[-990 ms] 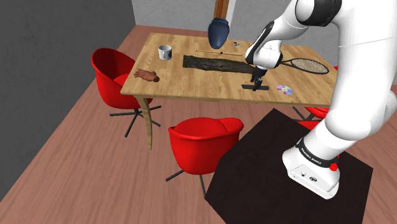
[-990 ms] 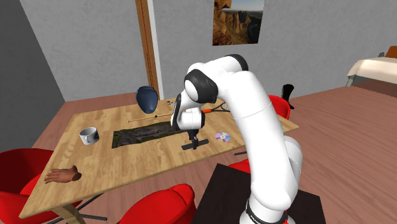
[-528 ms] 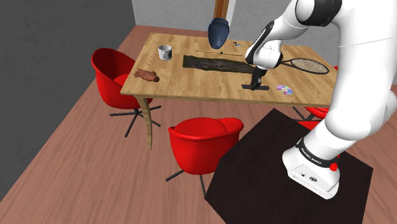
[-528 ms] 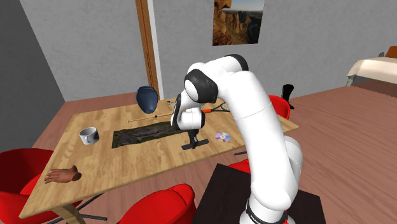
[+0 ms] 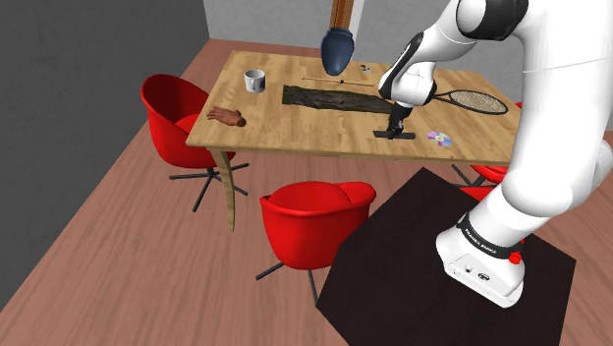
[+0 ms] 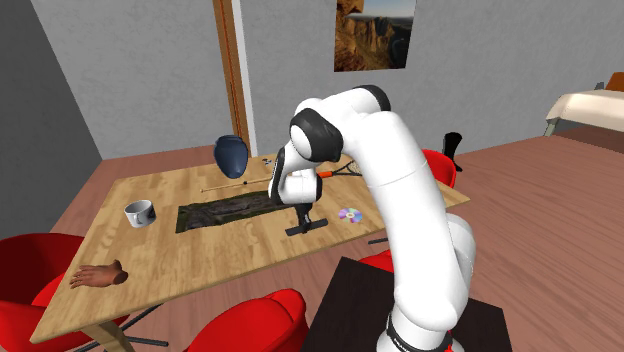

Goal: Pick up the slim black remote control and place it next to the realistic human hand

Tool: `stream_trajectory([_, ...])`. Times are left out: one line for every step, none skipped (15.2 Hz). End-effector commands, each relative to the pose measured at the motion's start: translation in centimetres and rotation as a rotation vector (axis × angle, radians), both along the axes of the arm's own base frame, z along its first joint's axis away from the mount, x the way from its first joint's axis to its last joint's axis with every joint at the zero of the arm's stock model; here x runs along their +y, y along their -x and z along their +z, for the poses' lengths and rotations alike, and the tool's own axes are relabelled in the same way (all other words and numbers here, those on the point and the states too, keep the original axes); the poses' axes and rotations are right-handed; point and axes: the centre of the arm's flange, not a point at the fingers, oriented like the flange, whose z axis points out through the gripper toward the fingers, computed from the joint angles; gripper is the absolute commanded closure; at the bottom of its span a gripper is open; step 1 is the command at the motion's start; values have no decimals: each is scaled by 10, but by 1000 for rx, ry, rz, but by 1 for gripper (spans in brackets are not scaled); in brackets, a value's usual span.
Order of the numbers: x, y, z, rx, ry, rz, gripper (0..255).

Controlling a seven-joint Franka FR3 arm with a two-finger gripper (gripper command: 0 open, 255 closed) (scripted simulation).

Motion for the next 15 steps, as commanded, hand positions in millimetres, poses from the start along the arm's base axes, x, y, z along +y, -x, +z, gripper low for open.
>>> stream_trajectory([0, 0, 4, 0, 3, 1, 255])
stream_trajectory([0, 0, 9, 0, 3, 1, 255])
stream_trajectory([0, 0, 14, 0, 3, 1, 255])
stream_trajectory([0, 0, 20, 0, 3, 1, 255])
stream_trajectory([0, 0, 25, 0, 3, 1, 255])
stream_trajectory([0, 0, 30, 0, 3, 1, 255])
stream_trajectory([0, 0, 35, 0, 3, 1, 255])
stream_trajectory([0, 0, 41, 0, 3, 1, 255])
stream_trajectory([0, 0, 46, 0, 3, 1, 255])
stream_trajectory([0, 0, 51, 0, 3, 1, 255])
stream_trajectory([0, 0, 57, 0, 3, 1, 255])
stream_trajectory([0, 0, 62, 0, 3, 1, 255])
stream_trajectory([0, 0, 67, 0, 3, 1, 255])
stream_trajectory([0, 0, 72, 0, 3, 1, 255])
stream_trajectory([0, 0, 78, 0, 3, 1, 255])
